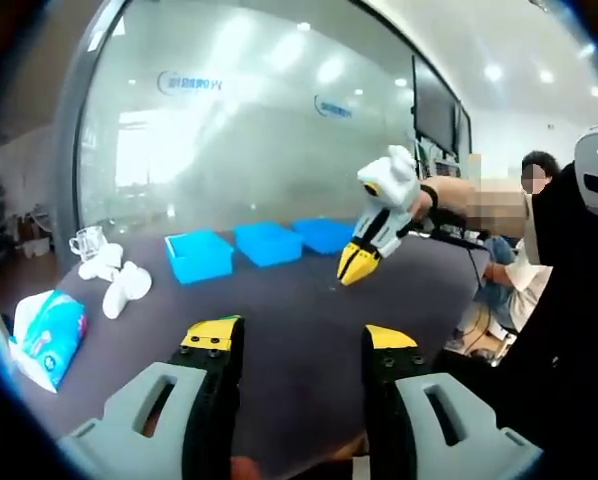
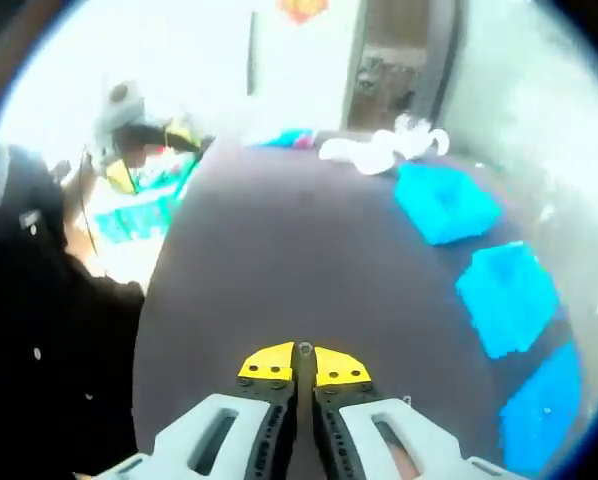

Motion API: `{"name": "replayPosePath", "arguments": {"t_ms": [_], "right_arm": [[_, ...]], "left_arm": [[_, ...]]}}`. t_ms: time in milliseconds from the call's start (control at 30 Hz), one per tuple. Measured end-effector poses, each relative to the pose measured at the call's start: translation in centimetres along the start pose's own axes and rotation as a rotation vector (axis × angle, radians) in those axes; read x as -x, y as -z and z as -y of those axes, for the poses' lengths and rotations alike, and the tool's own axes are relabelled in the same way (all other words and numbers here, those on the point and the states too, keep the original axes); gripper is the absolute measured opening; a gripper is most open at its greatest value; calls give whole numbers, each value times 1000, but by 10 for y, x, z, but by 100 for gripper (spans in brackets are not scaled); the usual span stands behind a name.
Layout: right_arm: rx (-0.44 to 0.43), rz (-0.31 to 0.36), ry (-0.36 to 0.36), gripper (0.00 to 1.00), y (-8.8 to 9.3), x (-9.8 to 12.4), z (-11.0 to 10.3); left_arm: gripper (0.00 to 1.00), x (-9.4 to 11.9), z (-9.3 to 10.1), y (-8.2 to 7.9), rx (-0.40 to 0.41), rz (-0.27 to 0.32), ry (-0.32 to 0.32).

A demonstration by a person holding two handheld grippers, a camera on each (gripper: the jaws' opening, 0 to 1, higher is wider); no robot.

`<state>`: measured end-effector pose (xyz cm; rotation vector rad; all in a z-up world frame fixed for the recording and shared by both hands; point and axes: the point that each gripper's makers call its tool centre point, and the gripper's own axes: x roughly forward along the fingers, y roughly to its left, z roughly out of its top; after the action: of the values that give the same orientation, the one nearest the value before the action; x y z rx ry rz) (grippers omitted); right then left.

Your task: Sort the screws, nuts, and washers into the corresponding bins

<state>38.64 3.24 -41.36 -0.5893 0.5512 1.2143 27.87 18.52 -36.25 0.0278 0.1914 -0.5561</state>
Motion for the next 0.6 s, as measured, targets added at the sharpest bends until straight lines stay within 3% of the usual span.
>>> {"name": "replayPosePath", "arguments": {"t_ms": [400, 600], "right_arm": [[-181, 385, 406, 2, -20, 67, 29], [-279, 518, 572, 2, -15, 88, 35]], "left_arm": [[47, -3, 0, -10, -3, 37, -24], [47, -4, -1, -23, 16, 86, -40]]}}
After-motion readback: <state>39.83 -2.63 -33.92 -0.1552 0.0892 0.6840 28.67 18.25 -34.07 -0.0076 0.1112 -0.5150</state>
